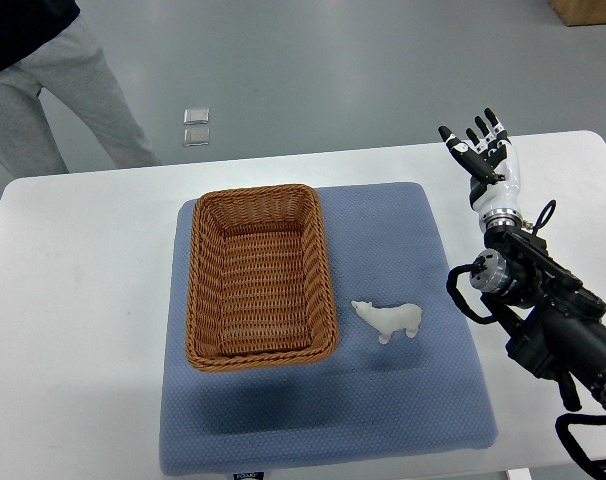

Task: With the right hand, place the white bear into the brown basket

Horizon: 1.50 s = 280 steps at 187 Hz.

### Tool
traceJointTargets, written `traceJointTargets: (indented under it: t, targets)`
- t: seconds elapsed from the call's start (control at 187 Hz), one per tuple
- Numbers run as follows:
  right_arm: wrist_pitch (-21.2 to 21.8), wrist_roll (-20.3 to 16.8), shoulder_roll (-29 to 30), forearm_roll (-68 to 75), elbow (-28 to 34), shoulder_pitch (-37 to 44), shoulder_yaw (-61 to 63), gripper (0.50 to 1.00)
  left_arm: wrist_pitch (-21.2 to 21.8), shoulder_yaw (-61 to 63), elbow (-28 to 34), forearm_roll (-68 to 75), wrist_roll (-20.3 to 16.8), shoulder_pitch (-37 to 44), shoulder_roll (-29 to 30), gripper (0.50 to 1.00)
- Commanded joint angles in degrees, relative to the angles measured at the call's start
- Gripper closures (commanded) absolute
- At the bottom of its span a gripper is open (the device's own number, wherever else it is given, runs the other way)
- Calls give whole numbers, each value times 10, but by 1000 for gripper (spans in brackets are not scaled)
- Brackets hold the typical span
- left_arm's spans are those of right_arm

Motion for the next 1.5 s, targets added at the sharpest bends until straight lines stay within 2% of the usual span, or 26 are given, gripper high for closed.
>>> traceJointTargets:
  t: [0.0,1.494]
  targets:
    - [0,0,0,0,0,0,0,579,0,0,0,0,1,0,0,500]
    - [0,-1,-5,0,0,3,-1,579,6,-2,0,-1,-1,-7,0,500]
